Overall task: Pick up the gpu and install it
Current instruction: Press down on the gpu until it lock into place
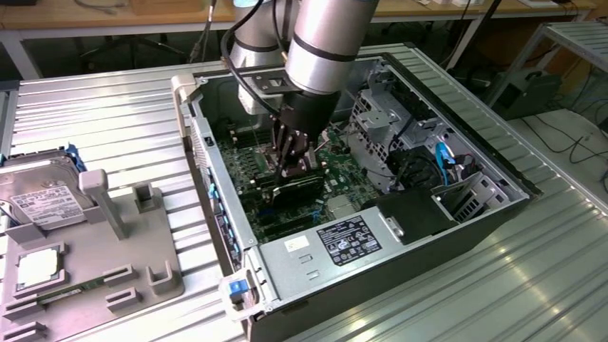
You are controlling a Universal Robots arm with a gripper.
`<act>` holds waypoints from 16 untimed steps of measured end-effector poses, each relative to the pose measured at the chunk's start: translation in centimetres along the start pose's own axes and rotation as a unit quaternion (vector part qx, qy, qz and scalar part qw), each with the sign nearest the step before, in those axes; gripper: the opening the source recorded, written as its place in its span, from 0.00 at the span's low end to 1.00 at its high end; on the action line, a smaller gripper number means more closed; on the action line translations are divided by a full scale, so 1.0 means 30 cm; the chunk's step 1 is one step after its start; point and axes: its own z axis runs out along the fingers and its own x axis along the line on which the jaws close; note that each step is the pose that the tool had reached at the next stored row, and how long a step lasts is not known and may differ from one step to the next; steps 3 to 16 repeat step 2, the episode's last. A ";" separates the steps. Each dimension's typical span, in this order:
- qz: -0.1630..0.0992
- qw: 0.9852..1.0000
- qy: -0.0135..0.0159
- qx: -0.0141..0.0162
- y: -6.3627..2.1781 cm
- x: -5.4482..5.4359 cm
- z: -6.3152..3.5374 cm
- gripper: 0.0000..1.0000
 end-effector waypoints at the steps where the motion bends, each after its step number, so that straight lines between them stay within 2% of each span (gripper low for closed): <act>1: 0.000 1.000 0.000 0.000 0.000 0.000 0.000 0.11; 16: 0.000 1.000 0.000 0.000 0.000 0.000 0.000 0.11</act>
